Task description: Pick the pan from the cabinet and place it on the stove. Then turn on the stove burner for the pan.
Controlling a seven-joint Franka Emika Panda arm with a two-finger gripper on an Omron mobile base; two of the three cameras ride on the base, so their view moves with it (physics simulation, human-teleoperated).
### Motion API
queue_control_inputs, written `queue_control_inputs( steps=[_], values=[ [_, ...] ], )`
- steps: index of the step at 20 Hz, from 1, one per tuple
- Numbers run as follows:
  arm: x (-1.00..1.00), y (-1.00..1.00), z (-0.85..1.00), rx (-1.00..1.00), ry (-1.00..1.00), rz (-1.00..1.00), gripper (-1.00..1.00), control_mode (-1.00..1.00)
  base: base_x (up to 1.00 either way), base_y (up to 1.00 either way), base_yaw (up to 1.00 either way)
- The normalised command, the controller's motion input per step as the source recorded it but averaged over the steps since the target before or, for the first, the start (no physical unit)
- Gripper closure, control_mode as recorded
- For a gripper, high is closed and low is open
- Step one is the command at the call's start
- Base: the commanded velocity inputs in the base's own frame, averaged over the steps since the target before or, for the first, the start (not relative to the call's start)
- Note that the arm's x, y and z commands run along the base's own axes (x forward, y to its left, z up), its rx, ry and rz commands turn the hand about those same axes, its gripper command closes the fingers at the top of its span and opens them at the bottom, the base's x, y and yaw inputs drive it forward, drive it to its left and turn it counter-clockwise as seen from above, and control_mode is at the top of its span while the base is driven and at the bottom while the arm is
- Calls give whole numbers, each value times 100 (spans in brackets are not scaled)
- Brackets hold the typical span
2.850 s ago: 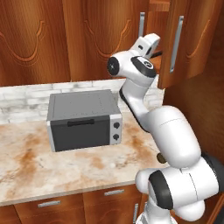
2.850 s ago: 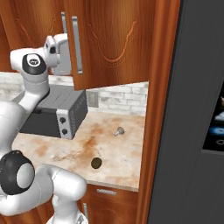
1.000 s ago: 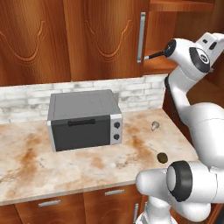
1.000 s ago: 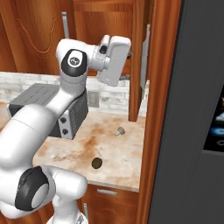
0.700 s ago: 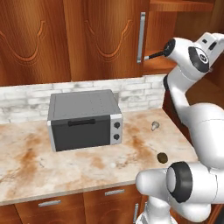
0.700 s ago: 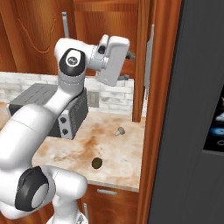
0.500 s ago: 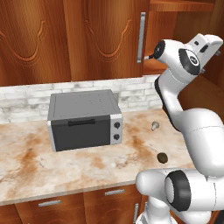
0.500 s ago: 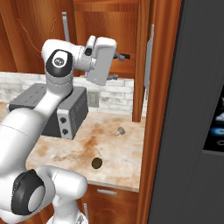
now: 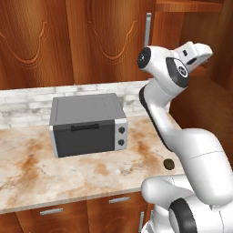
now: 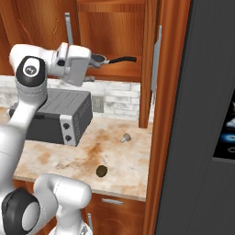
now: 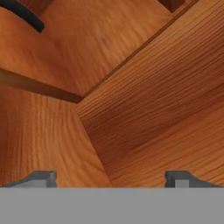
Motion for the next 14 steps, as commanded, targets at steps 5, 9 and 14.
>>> queue_control_inputs(
  steps=[5,9,14],
  values=[
    [8,50,0,22,-20,23,-100,-100,0,0,0],
    [12,50,0,21,-22,25,-100,-100,0,0,0],
    [3,46,0,18,-23,24,-100,-100,0,0,0]
  ],
)
